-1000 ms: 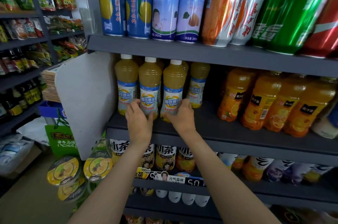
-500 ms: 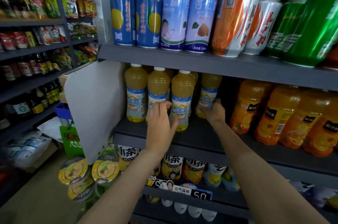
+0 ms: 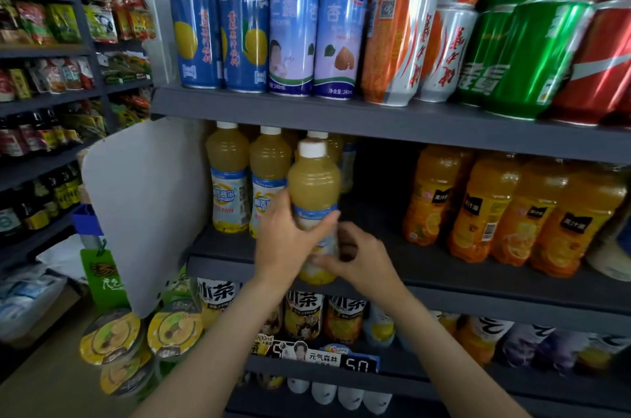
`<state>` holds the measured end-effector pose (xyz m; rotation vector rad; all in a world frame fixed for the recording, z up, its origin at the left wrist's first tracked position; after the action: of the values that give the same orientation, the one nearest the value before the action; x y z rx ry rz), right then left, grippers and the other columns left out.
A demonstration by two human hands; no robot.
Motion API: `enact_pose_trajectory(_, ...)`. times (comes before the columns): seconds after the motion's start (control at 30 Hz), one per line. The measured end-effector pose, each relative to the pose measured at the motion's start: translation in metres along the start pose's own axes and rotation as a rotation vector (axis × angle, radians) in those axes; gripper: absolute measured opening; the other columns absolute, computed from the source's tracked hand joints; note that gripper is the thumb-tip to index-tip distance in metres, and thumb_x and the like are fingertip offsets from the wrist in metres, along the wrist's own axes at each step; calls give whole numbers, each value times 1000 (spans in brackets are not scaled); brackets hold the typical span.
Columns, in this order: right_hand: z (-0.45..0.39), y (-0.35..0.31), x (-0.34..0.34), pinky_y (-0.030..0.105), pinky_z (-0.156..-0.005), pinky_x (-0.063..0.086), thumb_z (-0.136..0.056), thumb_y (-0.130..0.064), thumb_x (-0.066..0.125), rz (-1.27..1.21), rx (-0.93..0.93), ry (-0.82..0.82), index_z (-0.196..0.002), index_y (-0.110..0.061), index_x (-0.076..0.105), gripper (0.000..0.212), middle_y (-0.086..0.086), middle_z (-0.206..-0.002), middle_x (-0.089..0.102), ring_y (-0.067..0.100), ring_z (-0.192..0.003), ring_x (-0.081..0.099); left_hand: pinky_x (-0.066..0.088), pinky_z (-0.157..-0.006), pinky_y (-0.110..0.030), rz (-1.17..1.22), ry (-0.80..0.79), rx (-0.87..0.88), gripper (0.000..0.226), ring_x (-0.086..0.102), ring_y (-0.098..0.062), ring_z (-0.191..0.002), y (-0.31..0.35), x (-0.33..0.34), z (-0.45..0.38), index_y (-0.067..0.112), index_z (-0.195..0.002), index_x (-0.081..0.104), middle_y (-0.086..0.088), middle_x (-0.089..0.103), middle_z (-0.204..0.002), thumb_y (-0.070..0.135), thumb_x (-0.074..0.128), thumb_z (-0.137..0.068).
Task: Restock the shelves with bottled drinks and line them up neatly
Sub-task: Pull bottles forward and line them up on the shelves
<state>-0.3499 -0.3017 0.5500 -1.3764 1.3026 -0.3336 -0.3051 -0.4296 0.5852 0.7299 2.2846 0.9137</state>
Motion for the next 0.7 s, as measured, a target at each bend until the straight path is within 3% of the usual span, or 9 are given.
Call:
enact_pose_trajectory(0.07,-14,6,-9,13,-79,49,-78,-13,72,-149,13,9,-103,-17,63,27,-9,-94,66,-8,-84,61,52,-79,-36,17,56,-30,60,60,-15,-89,-13,-19,-2,16,-102,55,0,63,-95,62,68,-64)
enact_pose_trajectory(0.13,-36,27,-36,14,-77,48,-80,-12,70,-193,73,206,-105,-8,65,26,1,-96,68,-5,-83,62,51,-78,-34,-18,70,-18,52,60,-16,-89,-19,-29,-7,14,-101,56,-2,63,-95,52,71,-68)
enact_pose_trajectory(0.23,-72,61,-57,20,-82,46,-81,-21,71,-22,207,406,-114,0,61,41,14,-109,66,17,-100,62,48,-77,-27,-63,38,-7,56,59,-16,-90,-22,-30,-14,15,-100,55,-1,63,-95,57,65,-65)
enact_pose_trajectory(0.33,-109,74,-51,25,-89,41,-85,-20,67,73,251,436,-126,-1,52,48,15,-122,60,27,-117,53,51,-79,-33,-59,28,3,65,59,-15,-91,-28,-26,-19,14,-100,55,-2,62,-95,67,61,-63)
enact_pose_trajectory(0.47,-139,96,-45,33,-102,37,-85,-12,65,-19,336,511,-136,-5,41,58,16,-135,50,29,-127,46,51,-82,-35,-38,42,17,63,58,-14,-94,-37,-24,-22,16,-104,54,-1,61,-98,64,62,-63)
enact_pose_trajectory(0.7,-172,115,-47,27,-96,38,-89,-22,61,83,406,452,-131,-3,47,48,16,-134,51,28,-124,48,50,-81,-31,-1,70,24,69,58,-15,-96,-44,-21,-22,16,-110,54,-1,61,-102,64,58,-61)
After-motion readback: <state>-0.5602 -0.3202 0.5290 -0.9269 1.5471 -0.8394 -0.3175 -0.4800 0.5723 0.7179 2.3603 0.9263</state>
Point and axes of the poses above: each hand's wrist, its own z-axis away from the middle knuckle, its own x-axis out of the palm, y = z × x, the point moved 9 cm from there along -z, towards the middle knuckle
